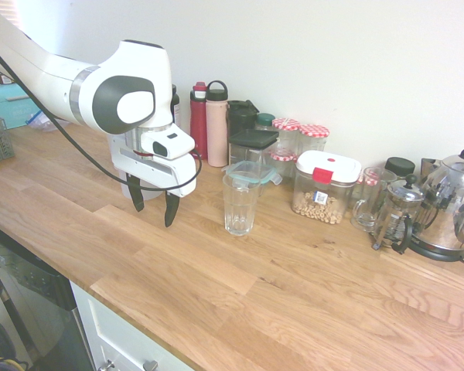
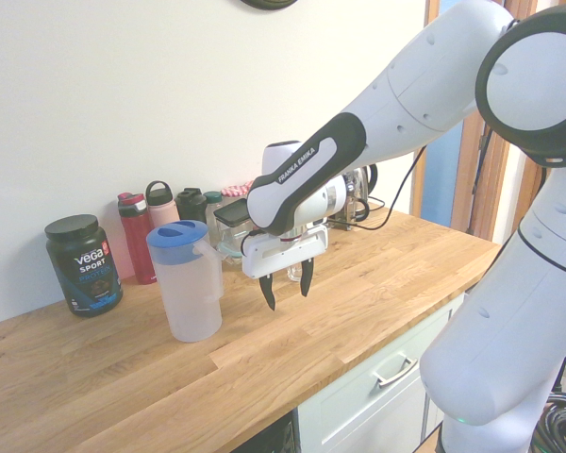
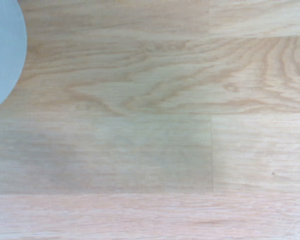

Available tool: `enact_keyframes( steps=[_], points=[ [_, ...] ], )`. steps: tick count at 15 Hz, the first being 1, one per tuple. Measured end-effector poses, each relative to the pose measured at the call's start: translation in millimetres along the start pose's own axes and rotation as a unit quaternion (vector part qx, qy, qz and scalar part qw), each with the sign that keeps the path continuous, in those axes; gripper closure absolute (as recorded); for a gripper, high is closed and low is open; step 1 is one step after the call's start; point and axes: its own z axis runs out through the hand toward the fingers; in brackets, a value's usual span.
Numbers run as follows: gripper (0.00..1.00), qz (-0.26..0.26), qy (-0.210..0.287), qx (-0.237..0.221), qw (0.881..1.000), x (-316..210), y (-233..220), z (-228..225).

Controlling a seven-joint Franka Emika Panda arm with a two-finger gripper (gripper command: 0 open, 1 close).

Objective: Pour me some water

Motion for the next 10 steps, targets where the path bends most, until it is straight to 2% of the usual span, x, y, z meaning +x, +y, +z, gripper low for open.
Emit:
enact_keyframes(
  steps=[3,5,8,10],
  points=[
    [0.0,-0.009,0.006,0.007,1.0,-1.3,-1.7,-8.2],
    [0.0,-0.035,0.022,0.025,0.999,-16.4,-8.2,-46.6],
    [0.0,-0.086,0.045,0.055,0.994,-71.3,-10.5,-113.6],
    [0.0,-0.125,0.058,0.08,0.987,-103.0,-18.5,-138.0]
  ],
)
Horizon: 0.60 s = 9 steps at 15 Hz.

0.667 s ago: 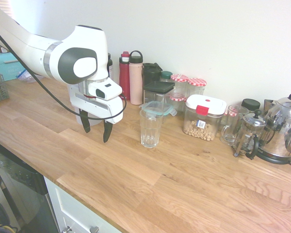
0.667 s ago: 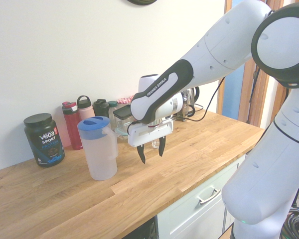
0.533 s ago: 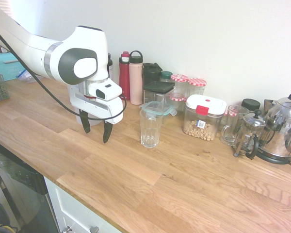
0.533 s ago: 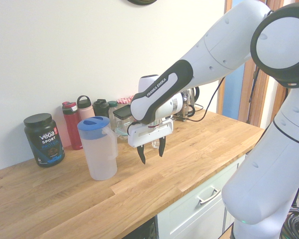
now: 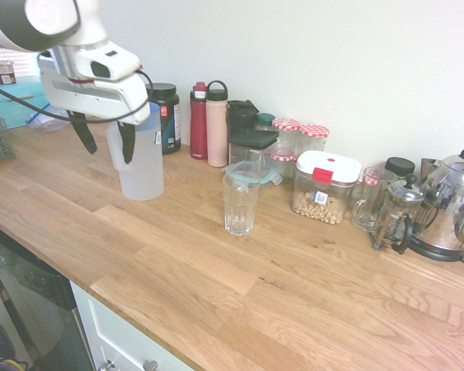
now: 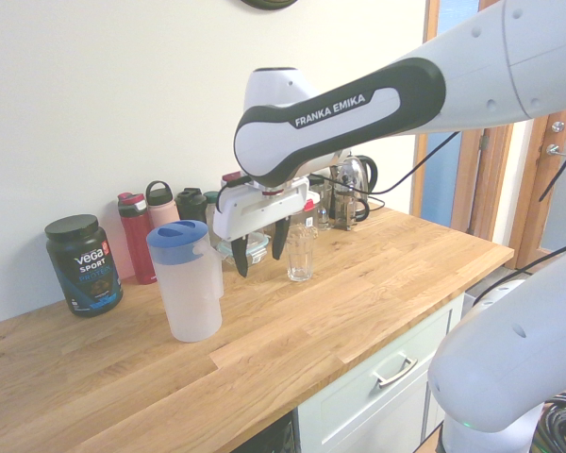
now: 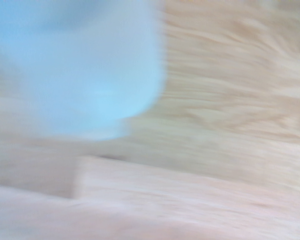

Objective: Pour me some water

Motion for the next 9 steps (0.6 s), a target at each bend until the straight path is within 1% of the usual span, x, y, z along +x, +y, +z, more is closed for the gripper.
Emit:
enact_keyframes(
  steps=[2,4,6,8,9],
  points=[
    [0.0,-0.027,0.018,0.028,0.999,-11.8,-21.1,-2.1],
    [0.0,-0.044,0.045,0.053,0.997,-13.2,-43.0,8.8],
    [0.0,-0.052,0.065,0.068,0.994,-6.8,-58.0,24.4],
    [0.0,-0.05,0.079,0.07,0.993,4.4,-63.5,33.6],
    [1.0,-0.048,0.087,0.067,0.993,8.6,-63.8,36.4]
  ],
)
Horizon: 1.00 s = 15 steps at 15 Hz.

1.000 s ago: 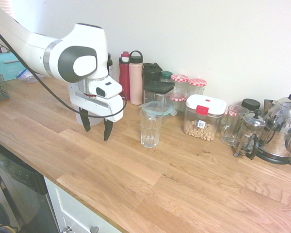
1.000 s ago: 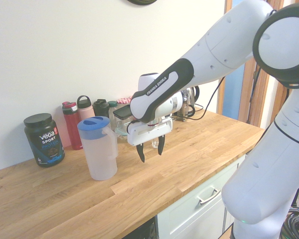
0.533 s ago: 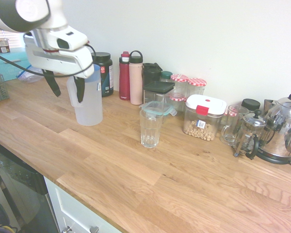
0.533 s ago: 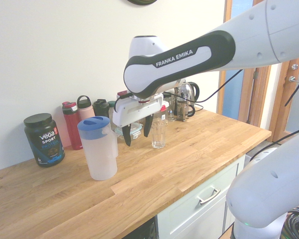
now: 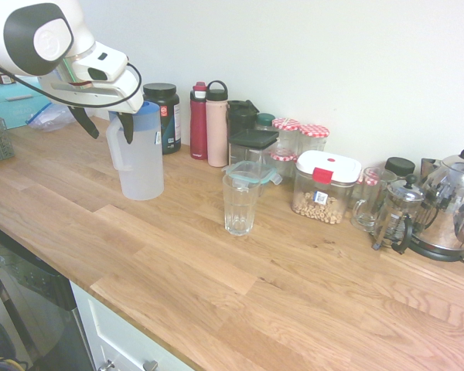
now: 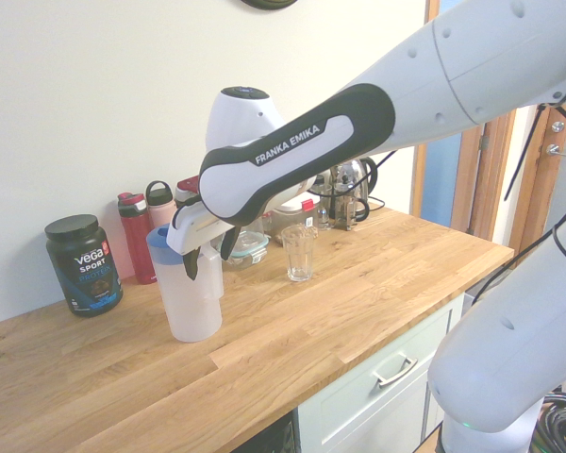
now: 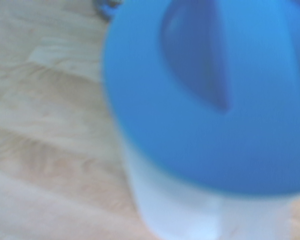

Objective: Pour me some water

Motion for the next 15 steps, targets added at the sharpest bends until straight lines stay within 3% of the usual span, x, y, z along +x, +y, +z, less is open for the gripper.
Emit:
enact_keyframes(
  steps=[15],
  points=[
    [1.0,-0.007,0.017,0.004,1.0,-1.3,-8.8,17.2]
  ],
)
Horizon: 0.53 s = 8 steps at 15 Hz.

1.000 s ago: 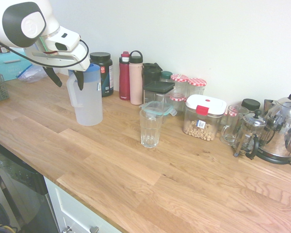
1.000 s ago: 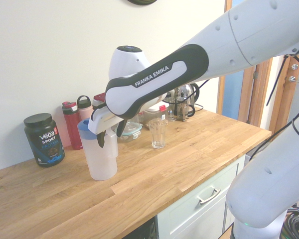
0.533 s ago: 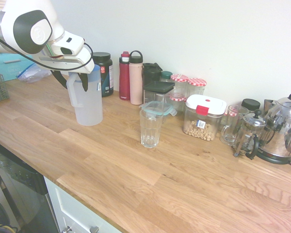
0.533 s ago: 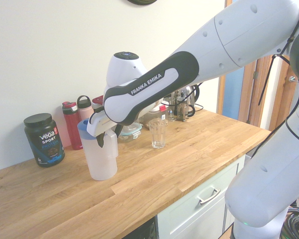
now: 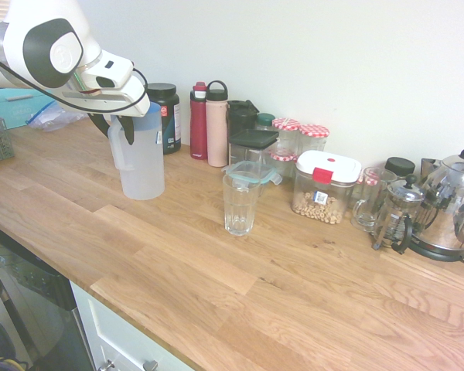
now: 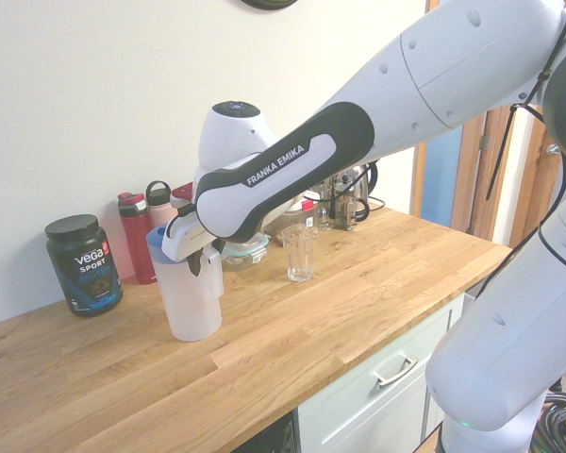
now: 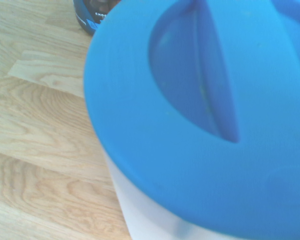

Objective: Pour me some water

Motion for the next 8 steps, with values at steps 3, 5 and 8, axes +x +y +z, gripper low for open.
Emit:
enact_keyframes(
  steps=[3,5,8],
  points=[
    [1.0,0.0,-0.001,0.0,1.0,-0.8,-0.6,0.7],
    [1.0,-0.001,-0.001,0.0,1.0,-1.4,-1.1,0.7],
    [1.0,-0.002,-0.001,-0.001,1.0,-2.1,-1.6,0.7]
  ],
)
